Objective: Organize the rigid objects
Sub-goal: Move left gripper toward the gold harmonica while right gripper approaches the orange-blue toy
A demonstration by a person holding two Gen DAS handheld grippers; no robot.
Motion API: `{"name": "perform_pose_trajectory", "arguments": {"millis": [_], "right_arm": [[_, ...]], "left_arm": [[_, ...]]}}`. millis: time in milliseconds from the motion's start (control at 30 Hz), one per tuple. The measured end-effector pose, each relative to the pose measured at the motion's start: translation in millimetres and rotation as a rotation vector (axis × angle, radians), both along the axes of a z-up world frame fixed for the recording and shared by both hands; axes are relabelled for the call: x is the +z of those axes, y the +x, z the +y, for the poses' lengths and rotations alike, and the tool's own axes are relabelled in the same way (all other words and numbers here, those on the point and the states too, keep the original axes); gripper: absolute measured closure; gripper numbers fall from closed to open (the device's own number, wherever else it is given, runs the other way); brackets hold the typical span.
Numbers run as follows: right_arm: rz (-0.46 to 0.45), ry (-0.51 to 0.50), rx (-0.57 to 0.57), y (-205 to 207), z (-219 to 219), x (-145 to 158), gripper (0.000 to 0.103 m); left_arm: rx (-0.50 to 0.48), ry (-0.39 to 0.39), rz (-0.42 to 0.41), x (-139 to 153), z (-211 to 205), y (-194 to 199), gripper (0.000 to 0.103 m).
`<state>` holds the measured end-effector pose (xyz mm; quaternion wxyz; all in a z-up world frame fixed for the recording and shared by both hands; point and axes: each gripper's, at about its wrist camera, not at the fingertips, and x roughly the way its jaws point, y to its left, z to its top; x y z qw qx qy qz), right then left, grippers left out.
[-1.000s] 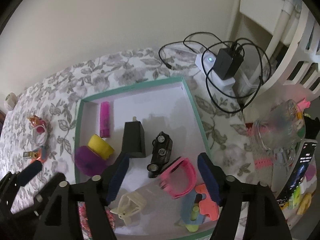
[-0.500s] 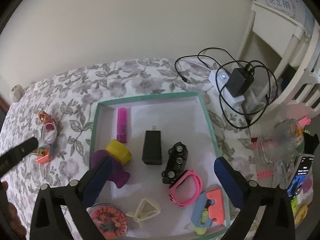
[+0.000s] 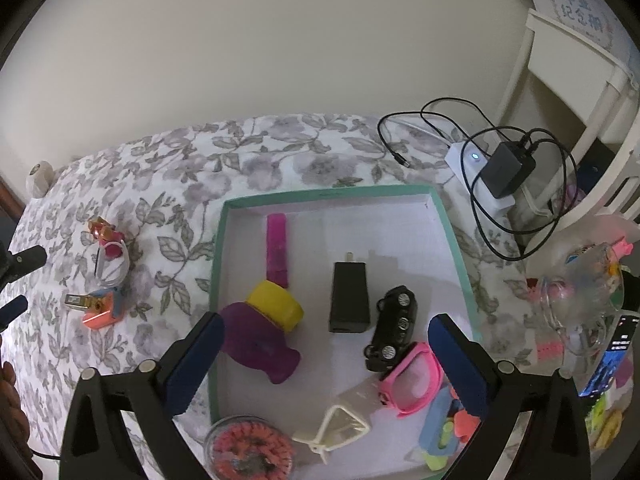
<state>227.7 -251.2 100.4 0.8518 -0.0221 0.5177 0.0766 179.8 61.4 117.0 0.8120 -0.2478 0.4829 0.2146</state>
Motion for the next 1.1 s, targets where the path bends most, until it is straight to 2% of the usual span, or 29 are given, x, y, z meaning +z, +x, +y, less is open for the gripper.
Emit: {"name": "perform_pose_trajectory", "arguments": {"millis": [333, 600, 833, 1100], "right_arm": [[0.005, 0.001, 0.072, -3, 47, -6, 0.0], [0.007, 0.015, 0.172, -10, 99, -8, 0.0], [-0.014, 0.063, 0.261, -21, 145, -9, 0.0], [0.045, 0.092, 0.322, -28, 191, -45, 0.0]], "left_arm": [[0.087, -0.032, 0.007, -6, 54, -11, 0.0], [0.153, -0.057, 0.007, -12, 94, -24, 0.0], [0.151, -0.06, 0.036, -24, 108, -25, 0.0], [0.183, -0.082, 0.053, -34, 126, -32, 0.0]]}}
